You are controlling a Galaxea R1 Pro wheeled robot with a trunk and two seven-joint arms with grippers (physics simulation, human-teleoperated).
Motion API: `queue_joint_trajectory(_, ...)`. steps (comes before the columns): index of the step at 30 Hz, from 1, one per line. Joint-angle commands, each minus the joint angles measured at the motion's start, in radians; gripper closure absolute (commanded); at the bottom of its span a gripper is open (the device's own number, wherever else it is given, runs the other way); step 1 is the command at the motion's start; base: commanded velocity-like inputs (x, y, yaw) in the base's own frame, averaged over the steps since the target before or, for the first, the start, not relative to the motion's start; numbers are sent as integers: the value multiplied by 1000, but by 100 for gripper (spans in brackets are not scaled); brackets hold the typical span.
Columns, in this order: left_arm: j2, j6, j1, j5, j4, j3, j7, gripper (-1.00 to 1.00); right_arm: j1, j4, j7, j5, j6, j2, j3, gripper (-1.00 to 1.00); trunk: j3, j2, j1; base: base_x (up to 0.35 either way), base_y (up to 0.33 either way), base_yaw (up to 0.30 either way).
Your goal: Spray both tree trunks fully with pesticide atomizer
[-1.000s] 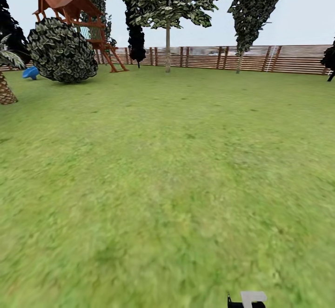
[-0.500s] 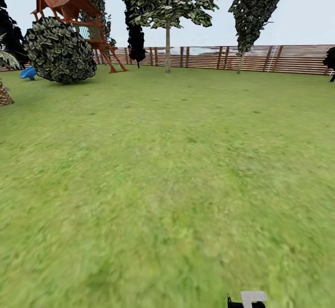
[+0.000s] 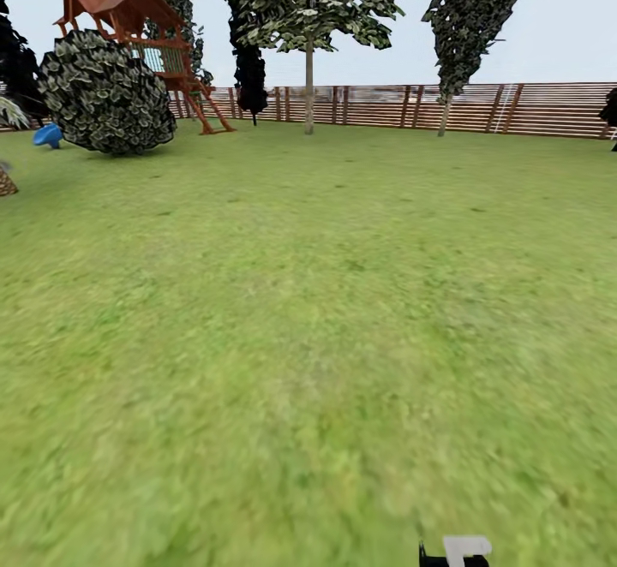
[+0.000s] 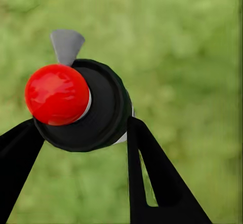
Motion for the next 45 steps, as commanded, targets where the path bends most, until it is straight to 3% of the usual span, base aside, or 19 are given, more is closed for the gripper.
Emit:
queue_joint_trajectory(1, 0, -5, -1, 4, 3, 7, -7, 100, 0, 0, -1, -10, -3, 0, 9, -100, -1, 0, 0, 308, 0, 0)
queue_joint_trajectory(15, 2, -9, -1, 4, 3, 7, -8, 100, 0, 0, -1, -10, -3, 0, 9, -100, -1, 0, 0, 306, 0, 0)
queue_joint_trajectory(21, 2, -46, -1, 2, 6, 7, -8, 100, 0, 0, -1, -10, -3, 0, 9, -100, -1, 0, 0, 298, 0, 0)
queue_joint_trajectory(45, -3, -50, -1, 2, 7, 5, -8, 100, 0, 0, -1, -10, -3, 0, 9, -100, -1, 0, 0, 298, 0, 0)
